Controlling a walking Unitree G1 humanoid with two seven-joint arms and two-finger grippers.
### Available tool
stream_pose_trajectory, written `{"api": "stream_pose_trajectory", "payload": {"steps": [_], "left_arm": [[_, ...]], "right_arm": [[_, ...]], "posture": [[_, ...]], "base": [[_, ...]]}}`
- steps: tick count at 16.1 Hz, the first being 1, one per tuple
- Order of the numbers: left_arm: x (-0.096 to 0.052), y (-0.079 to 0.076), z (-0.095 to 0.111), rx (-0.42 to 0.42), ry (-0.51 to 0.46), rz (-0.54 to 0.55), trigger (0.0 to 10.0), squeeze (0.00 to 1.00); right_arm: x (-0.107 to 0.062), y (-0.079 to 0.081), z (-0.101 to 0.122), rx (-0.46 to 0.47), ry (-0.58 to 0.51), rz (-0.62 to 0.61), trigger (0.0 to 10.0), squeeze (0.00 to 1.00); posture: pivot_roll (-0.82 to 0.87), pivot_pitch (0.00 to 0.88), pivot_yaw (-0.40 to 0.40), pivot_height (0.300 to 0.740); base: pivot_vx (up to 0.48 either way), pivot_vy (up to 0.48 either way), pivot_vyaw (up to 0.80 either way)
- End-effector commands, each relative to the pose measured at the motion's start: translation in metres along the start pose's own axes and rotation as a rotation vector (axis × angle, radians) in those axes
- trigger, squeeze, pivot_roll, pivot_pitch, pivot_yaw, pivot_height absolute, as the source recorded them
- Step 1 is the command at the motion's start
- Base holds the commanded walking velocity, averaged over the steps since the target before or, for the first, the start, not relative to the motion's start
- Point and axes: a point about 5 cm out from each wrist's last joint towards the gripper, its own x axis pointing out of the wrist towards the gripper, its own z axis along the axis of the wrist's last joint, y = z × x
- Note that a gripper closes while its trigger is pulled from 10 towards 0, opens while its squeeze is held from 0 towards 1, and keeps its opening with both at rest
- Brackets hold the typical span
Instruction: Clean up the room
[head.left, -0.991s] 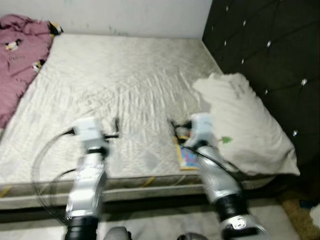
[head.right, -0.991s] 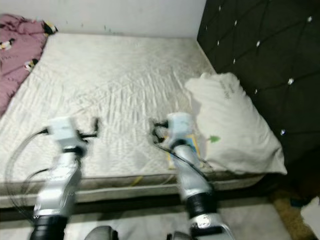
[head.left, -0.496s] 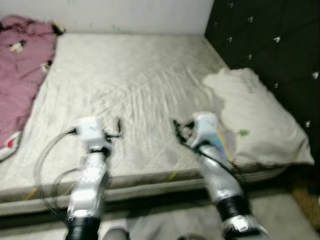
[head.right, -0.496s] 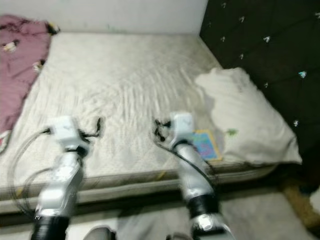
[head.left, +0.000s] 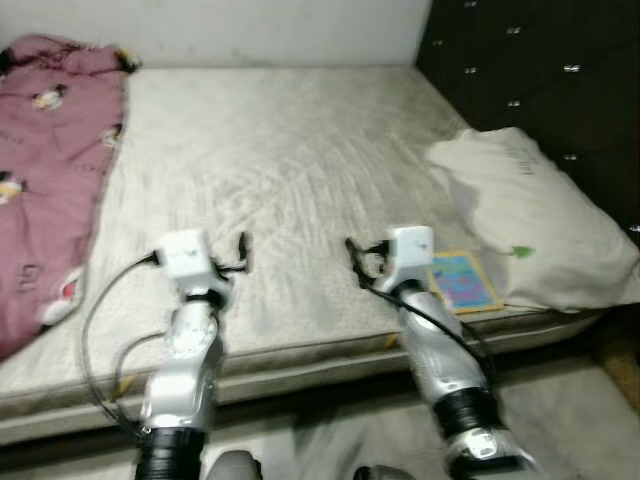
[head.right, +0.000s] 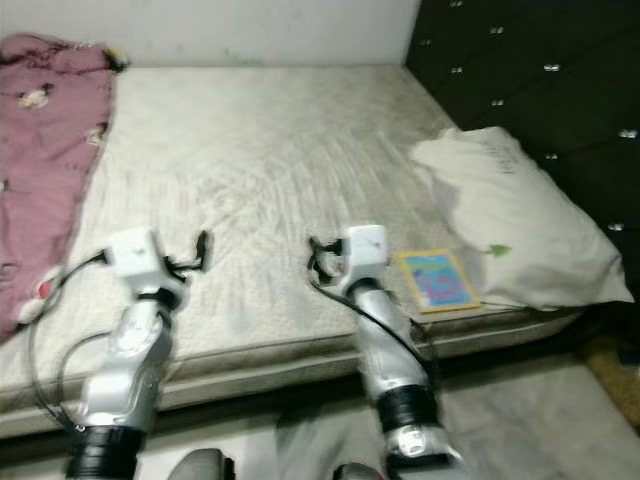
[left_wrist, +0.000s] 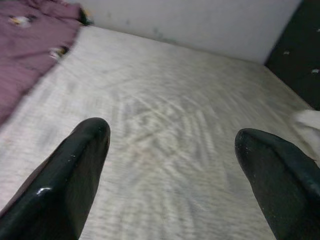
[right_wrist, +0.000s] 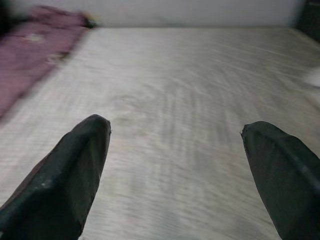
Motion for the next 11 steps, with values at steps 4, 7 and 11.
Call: {"api": "stream_pose_trajectory", "payload": {"steps": [4, 7, 11], "left_arm": [[0.0010, -0.0106, -0.0006, -0.008, 0.007, -0.033, 10.0, 0.00], [0.0015, -0.0105, -0.0007, -0.009, 0.009, -0.033, 10.0, 0.00], [0.0018, -0.0111, 0.0042, -0.004, -0.033, -0.035, 10.0, 0.00]], "right_arm": [[-0.0017, -0.0128, 0.0012, -0.013, 0.001, -0.039, 10.0, 0.00], [-0.0009, -0.0125, 0.0015, -0.014, 0.001, -0.039, 10.0, 0.00], [0.0000, -0.0128, 0.0013, -0.013, 0.004, -0.038, 10.0, 0.00]], "posture": [[0.08, 0.029, -0.037, 0.740], [0.07, 0.026, -0.036, 0.740], [0.07, 0.022, -0.036, 0.740]], "base": [[0.000, 0.480, 0.00], [0.000, 0.480, 0.00], [0.000, 0.480, 0.00]]}}
